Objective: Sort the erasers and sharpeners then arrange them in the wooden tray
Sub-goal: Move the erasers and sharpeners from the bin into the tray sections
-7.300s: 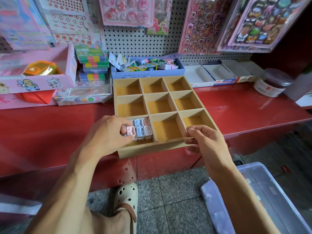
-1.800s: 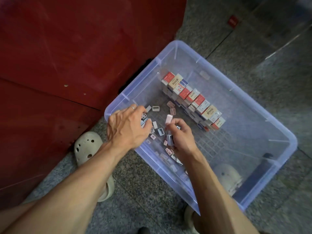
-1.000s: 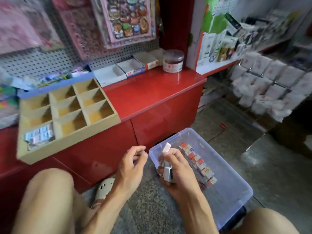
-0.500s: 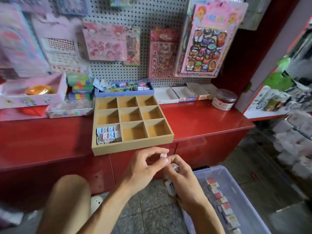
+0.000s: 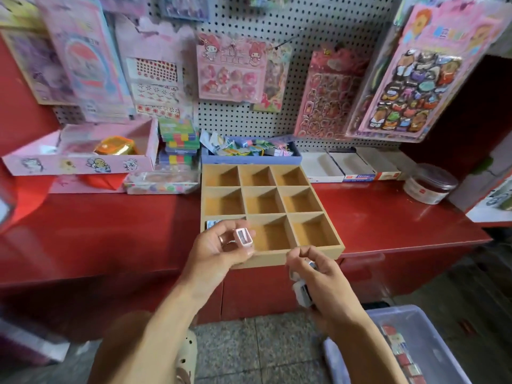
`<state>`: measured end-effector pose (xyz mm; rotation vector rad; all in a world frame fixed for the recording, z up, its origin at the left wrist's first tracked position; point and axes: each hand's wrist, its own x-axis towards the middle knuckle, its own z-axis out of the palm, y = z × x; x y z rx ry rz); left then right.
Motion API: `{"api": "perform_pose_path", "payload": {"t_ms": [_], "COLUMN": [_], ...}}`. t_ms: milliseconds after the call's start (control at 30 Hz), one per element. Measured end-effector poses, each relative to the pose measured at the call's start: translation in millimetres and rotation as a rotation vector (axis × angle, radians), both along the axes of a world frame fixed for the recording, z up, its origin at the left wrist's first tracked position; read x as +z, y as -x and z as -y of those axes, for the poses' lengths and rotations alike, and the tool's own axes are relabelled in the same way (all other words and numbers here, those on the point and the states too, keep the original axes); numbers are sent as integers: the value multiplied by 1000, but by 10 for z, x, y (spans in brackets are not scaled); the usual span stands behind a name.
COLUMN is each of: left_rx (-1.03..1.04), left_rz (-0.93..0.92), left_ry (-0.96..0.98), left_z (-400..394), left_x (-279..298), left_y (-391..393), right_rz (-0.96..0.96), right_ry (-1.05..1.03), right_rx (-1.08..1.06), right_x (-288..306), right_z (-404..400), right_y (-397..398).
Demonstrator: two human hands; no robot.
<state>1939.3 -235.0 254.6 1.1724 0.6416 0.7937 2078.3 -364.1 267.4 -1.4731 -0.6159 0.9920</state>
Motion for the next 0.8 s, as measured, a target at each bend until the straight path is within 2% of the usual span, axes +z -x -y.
{"api": "perform_pose_path", "payload": {"t_ms": [200,400,667,800], "left_rx": [118,144,-5,-21], "left_rz": [-263,-440,-770,-921], "left_ry": [-354,-589,-686,-831], "left_z": [-457,-759,-845,-805], "left_x": [-105,-99,-116,-99], "left_y": [31,73,301,275], "right_rz": [-28,-73,-105,-146], "right_ry": [32,32,61,48], "right_rx": [-28,-62,-64,-107], "right_x": [5,-39,-104,-84], "right_z": [-229,-435,-548,-604], "right_y": [-94,-154,-73,-43]}}
